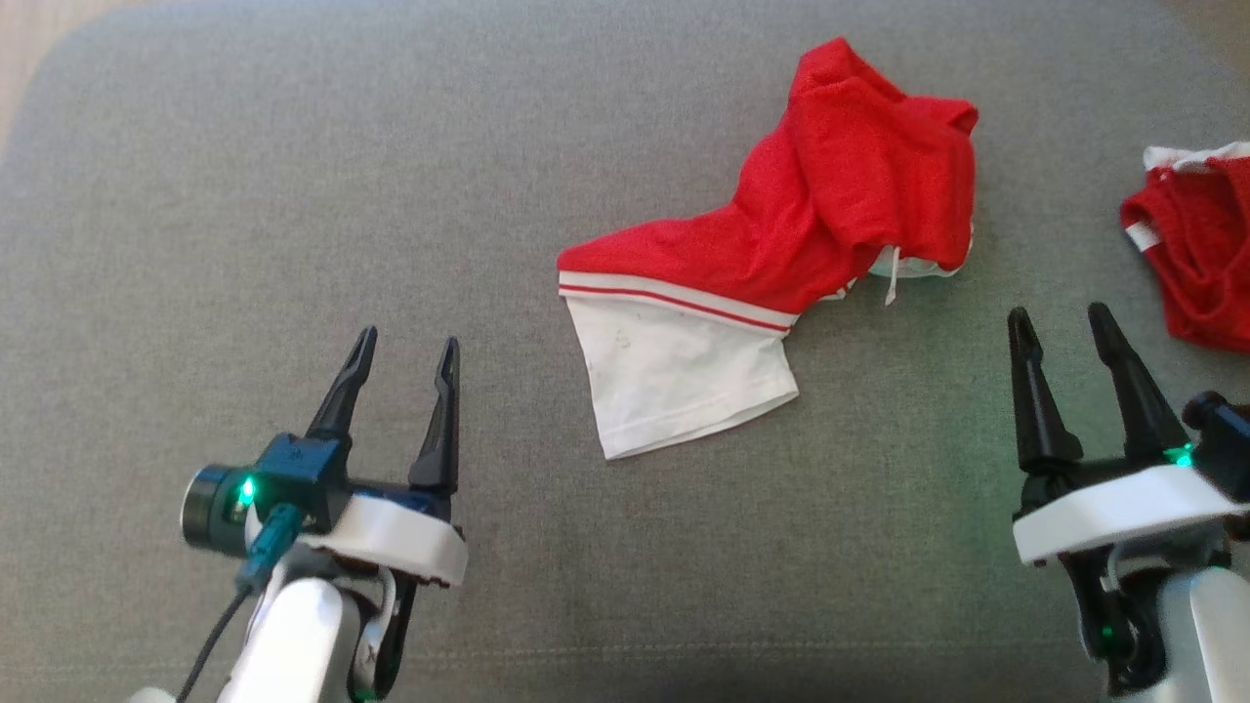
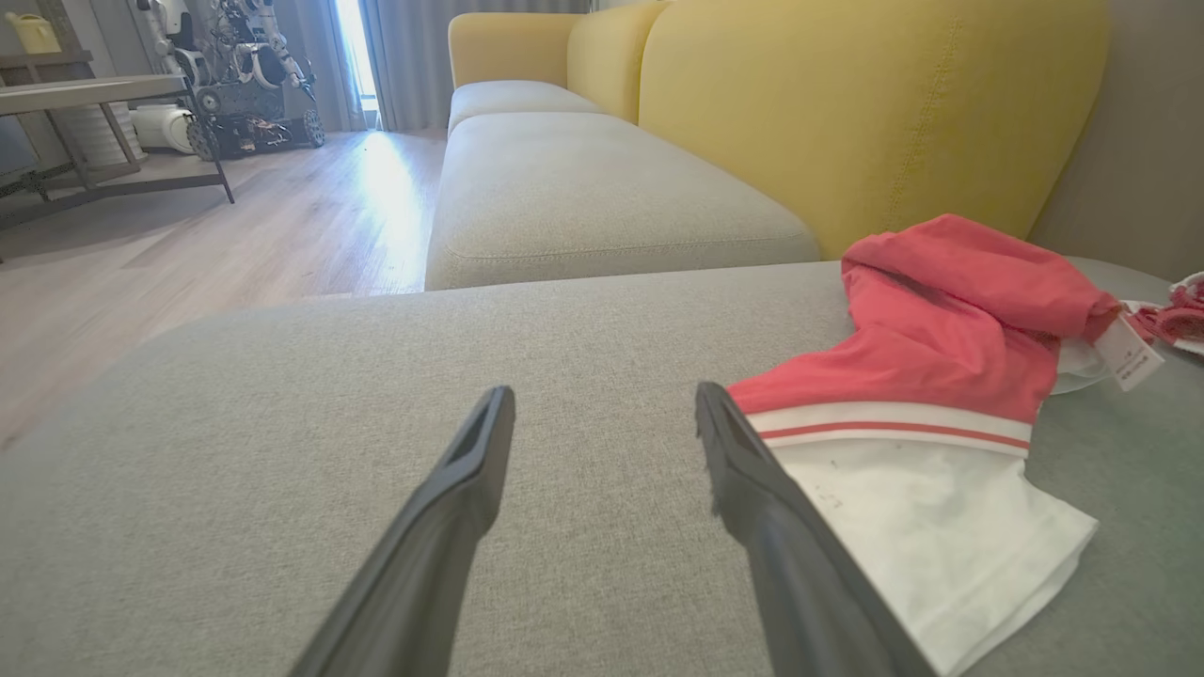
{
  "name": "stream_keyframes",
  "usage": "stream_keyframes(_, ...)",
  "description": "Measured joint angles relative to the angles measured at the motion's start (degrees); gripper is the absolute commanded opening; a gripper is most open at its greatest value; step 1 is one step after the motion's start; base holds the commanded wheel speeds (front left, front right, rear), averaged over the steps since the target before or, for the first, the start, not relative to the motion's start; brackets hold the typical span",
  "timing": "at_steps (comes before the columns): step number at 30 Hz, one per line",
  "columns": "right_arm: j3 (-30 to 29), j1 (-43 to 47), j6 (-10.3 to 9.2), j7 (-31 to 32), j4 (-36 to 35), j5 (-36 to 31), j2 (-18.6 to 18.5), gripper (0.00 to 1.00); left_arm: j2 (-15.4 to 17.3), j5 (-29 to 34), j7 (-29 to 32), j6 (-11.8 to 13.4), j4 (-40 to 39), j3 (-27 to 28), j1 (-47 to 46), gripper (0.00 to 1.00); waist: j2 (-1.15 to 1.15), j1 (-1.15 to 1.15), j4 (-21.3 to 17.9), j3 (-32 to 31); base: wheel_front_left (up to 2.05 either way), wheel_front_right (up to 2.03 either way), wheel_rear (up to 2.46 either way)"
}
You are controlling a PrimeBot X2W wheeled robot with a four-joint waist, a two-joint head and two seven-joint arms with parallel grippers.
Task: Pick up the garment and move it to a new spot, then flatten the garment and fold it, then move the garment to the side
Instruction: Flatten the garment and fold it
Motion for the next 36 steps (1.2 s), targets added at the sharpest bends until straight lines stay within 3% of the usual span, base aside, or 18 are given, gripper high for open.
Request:
stream_keyframes(10,-1.3,3.3,0.00,1.3,-0.1,-0.5,0.8,1.00,0.8,-0.3,0.6,0.8,-1.1,-0.1,3.5,1.00,0.00,0.00,-0.5,-3.5,0.00,0.00,0.00)
stream_keyframes(27,-1.9,3.2,0.00,2.3,-1.8,-1.2,0.9,1.00,1.1,-1.6,1.2,1.3,-1.7,-0.7,3.5,1.00,0.00,0.00,-0.1,-3.1,0.00,0.00,0.00)
stream_keyframes(36,-1.3,2.8,0.00,2.8,-2.5,-1.2,0.9,1.00,-1.6,-3.1,5.2,-2.9,1.2,-6.7,-2.0,1.00,0.00,0.00,-0.4,-0.4,0.00,0.00,0.00)
